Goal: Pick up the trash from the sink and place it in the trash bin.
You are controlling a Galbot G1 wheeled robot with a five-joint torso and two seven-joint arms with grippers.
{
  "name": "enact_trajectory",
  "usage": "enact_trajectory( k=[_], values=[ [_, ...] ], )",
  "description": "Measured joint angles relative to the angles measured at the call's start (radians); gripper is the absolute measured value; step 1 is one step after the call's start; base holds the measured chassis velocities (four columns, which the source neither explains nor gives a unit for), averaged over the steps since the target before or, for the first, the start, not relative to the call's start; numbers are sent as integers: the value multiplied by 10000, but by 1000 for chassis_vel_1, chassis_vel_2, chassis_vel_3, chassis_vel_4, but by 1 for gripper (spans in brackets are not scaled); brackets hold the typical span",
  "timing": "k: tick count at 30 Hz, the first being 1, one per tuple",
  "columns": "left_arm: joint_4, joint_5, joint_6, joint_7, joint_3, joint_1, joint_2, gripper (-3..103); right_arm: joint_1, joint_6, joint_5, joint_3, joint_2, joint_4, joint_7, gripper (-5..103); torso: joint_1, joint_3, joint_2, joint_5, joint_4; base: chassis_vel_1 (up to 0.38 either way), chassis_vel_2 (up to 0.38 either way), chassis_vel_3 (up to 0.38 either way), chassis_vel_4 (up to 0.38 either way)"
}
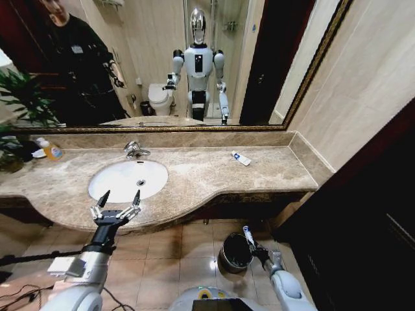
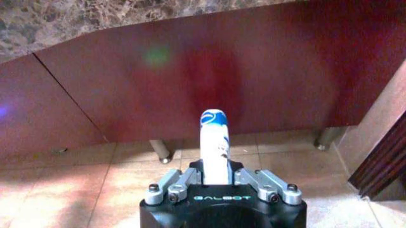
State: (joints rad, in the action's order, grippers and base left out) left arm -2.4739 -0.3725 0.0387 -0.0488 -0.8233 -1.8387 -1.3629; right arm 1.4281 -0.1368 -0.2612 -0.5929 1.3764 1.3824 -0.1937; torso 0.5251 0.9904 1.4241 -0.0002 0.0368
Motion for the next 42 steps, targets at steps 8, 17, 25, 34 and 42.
enact_trajectory(
  k=[8, 17, 25, 34, 42],
  values=[
    [0, 0, 0, 0, 0, 0, 0, 100, 8, 93, -54, 217, -28, 39, 289, 25, 0, 0, 0, 1, 0, 0, 0, 0, 0],
    [0, 0, 0, 0, 0, 0, 0, 100, 27, 134, -114, 380, -125, 279, 626, 58, 0, 0, 0, 1, 0, 0, 0, 0, 0],
    [0, 0, 0, 0, 0, 0, 0, 100, 23, 115, -117, 556, -128, 361, 838, 90, 0, 0, 0, 2, 0, 0, 0, 0, 0],
    [0, 0, 0, 0, 0, 0, 0, 100, 64, 97, -157, 641, -134, 490, 1033, 100, 0, 0, 0, 2, 0, 0, 0, 0, 0],
    [0, 0, 0, 0, 0, 0, 0, 100, 551, 185, -327, 526, -186, 1557, 1495, 100, 0, 0, 0, 4, 0, 0, 0, 0, 0]
  ],
)
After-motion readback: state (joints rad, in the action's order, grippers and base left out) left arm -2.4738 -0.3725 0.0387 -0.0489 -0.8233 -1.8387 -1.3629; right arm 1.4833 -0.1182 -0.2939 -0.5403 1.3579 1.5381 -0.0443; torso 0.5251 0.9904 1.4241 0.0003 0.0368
